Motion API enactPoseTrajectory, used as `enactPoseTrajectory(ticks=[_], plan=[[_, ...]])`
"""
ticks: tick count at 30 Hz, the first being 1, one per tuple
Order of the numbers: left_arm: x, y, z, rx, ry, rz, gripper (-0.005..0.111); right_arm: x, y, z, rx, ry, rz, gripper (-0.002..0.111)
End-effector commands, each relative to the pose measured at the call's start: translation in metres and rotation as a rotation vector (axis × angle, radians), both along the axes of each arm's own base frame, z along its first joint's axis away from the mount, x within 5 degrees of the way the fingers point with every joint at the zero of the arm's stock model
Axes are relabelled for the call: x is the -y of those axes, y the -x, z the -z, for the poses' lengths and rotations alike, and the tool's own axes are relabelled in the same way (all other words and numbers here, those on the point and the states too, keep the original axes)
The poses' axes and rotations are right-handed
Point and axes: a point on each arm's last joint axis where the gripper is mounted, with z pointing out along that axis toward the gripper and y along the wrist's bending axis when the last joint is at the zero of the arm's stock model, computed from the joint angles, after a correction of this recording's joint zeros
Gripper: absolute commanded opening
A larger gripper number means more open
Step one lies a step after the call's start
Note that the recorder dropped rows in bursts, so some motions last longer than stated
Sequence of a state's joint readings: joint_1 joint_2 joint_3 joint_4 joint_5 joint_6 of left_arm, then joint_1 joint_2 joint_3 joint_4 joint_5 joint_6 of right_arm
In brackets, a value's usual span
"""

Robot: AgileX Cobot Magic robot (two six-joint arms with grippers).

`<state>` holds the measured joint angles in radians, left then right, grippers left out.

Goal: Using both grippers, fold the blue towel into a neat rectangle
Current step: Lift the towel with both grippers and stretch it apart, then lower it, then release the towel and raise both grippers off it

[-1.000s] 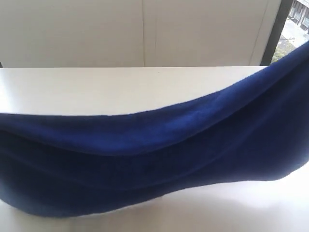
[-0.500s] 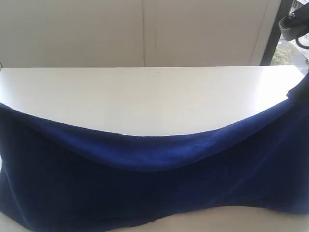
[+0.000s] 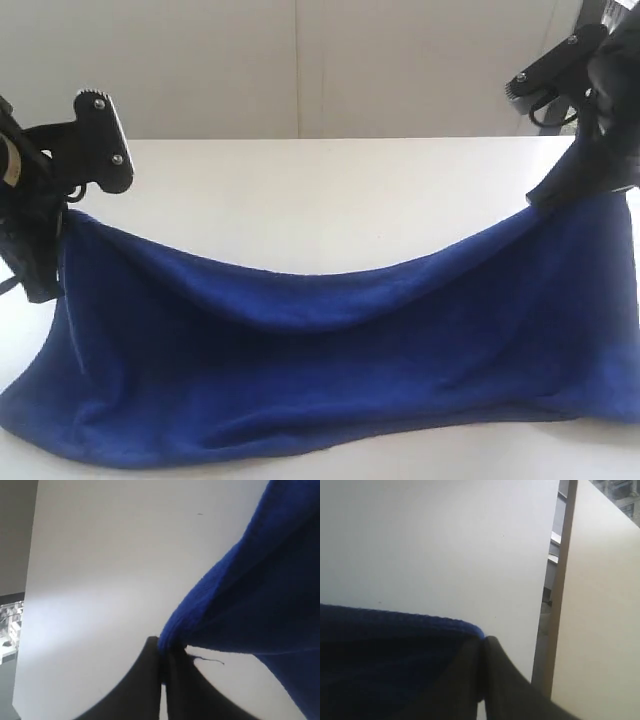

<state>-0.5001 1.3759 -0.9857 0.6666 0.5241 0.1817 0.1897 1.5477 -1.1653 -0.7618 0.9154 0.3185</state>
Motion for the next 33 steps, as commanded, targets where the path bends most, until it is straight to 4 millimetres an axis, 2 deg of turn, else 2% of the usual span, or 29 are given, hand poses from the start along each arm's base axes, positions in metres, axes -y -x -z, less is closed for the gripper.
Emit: enactPoseTrajectory(ticks=[1, 5, 11, 16, 23, 26, 30, 33], plan=[[-0.006, -0.032, 0.019, 0.096, -0.011, -0.101, 0.0, 0.002, -0.021, 0.02, 0.049, 0.072, -0.001, 0.0], [-0.015, -0.052, 0.036, 0.126, 0.01, -0.12, 0.0, 0.001, -0.037, 0.035, 0.102, 0.095, -0.014, 0.0], [-0.027, -0.077, 0.065, 0.104, 0.088, -0.089, 0.0, 0.01, -0.059, 0.06, 0.193, 0.087, 0.011, 0.0], [-0.038, -0.1, 0.081, 0.092, 0.114, -0.111, 0.0, 0.018, -0.072, 0.084, 0.215, 0.102, 0.034, 0.0], [-0.037, -0.122, 0.103, 0.075, 0.144, -0.089, 0.001, 0.02, -0.081, 0.116, 0.161, 0.098, 0.005, 0.001], [-0.039, -0.128, 0.112, 0.049, 0.117, -0.115, 0.012, 0.021, -0.083, 0.124, 0.163, 0.086, 0.02, 0.008], [-0.041, -0.13, 0.12, 0.019, 0.09, -0.148, 0.041, 0.022, -0.083, 0.131, 0.148, 0.099, 0.026, 0.031], [-0.044, -0.129, 0.121, 0.007, 0.069, -0.171, 0.056, 0.025, -0.082, 0.129, 0.154, 0.129, 0.06, 0.046]])
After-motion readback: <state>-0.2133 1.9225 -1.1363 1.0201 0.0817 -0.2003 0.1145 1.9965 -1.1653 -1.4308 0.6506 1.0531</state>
